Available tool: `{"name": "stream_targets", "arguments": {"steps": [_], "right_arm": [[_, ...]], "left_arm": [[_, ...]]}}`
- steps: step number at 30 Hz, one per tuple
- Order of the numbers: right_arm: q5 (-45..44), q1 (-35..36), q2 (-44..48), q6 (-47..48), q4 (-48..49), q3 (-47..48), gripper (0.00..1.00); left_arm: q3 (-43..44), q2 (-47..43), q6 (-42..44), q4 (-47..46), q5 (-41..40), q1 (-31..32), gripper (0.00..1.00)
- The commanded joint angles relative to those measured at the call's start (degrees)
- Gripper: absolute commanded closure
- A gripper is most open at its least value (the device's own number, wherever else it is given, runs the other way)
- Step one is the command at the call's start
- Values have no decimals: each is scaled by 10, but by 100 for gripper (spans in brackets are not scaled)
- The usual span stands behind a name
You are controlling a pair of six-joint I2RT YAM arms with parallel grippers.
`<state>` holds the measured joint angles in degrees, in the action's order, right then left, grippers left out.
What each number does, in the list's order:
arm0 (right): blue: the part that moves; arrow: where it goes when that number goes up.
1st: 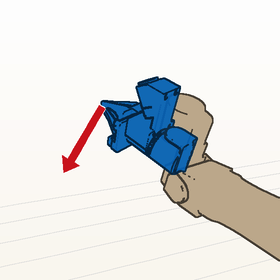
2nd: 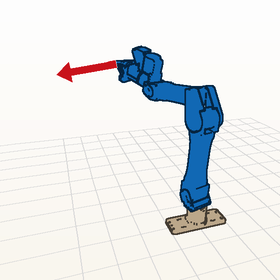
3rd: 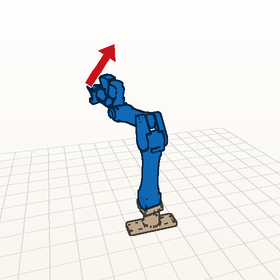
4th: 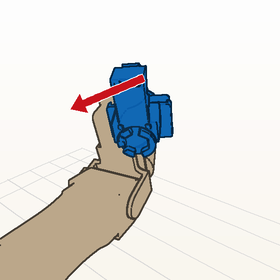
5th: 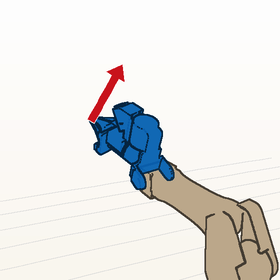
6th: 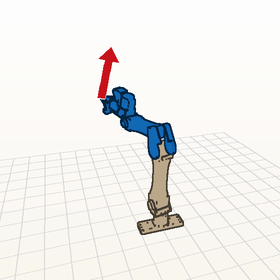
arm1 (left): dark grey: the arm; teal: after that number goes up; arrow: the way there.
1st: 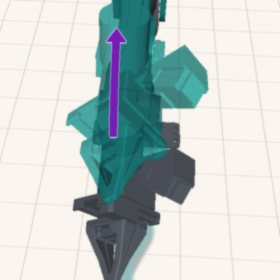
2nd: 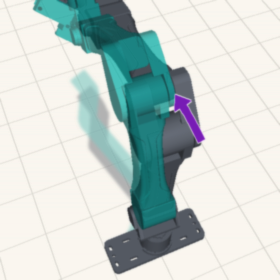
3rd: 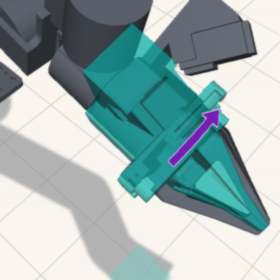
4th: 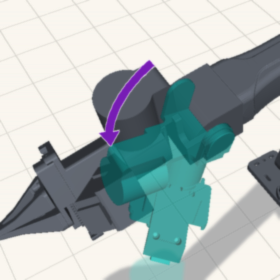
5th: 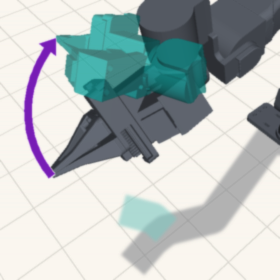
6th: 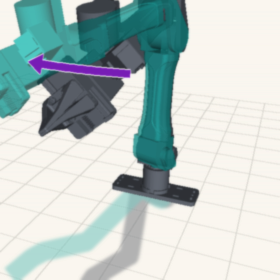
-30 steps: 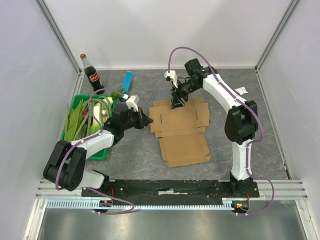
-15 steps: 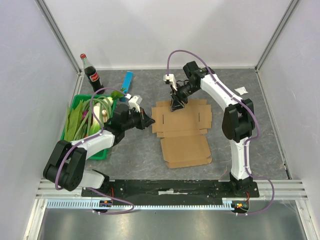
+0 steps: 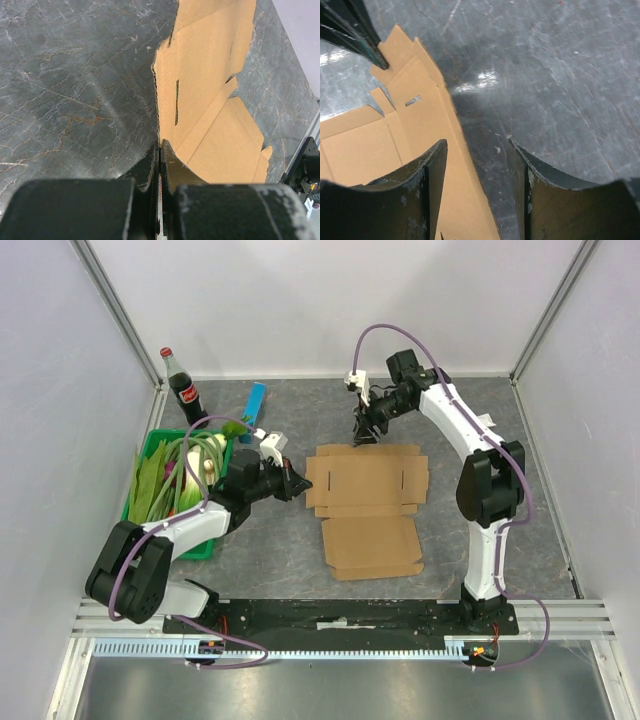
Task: Fold the paper box
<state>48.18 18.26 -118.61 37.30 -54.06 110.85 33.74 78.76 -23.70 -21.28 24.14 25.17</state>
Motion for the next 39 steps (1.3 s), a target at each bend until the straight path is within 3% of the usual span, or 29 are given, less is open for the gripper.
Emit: {"name": "stream_targets", "arguments": {"steps": [1,3,8,14,16,20,23,26,28,30,39], "right_arm": [[56,20,-18,43,-49,15,45],[71,19,-22,55,-66,14,55],[106,19,-14,75,-69,-19,66],[135,20,-1,66,-72,-12,100],[139,20,20,60,-63,-21,100],[131,20,64,38,-27,-58,100],[140,20,89,35,-17,-77,100],[161,22,105,41,-16,-86,100],[164,26,111,39,-17,-85,100],[163,32,118,39,-17,-87,100],[167,46,111,23,-10,-77,100]], "left_arm": [[-1,-23,29,-25,7,3,98],[-1,-29,27,-25,6,3,98],[0,-34,22,-30,10,4,98],[3,-55,-5,-22,17,6,98],[10,-69,-25,8,33,6,96],[13,-143,-80,55,34,-10,55],[2,-206,-139,55,29,-54,50],[47,-189,-178,87,35,-106,59],[103,-149,-169,85,85,-118,65],[145,-87,-138,93,157,-117,77],[230,-24,-38,150,204,-80,85]]}}
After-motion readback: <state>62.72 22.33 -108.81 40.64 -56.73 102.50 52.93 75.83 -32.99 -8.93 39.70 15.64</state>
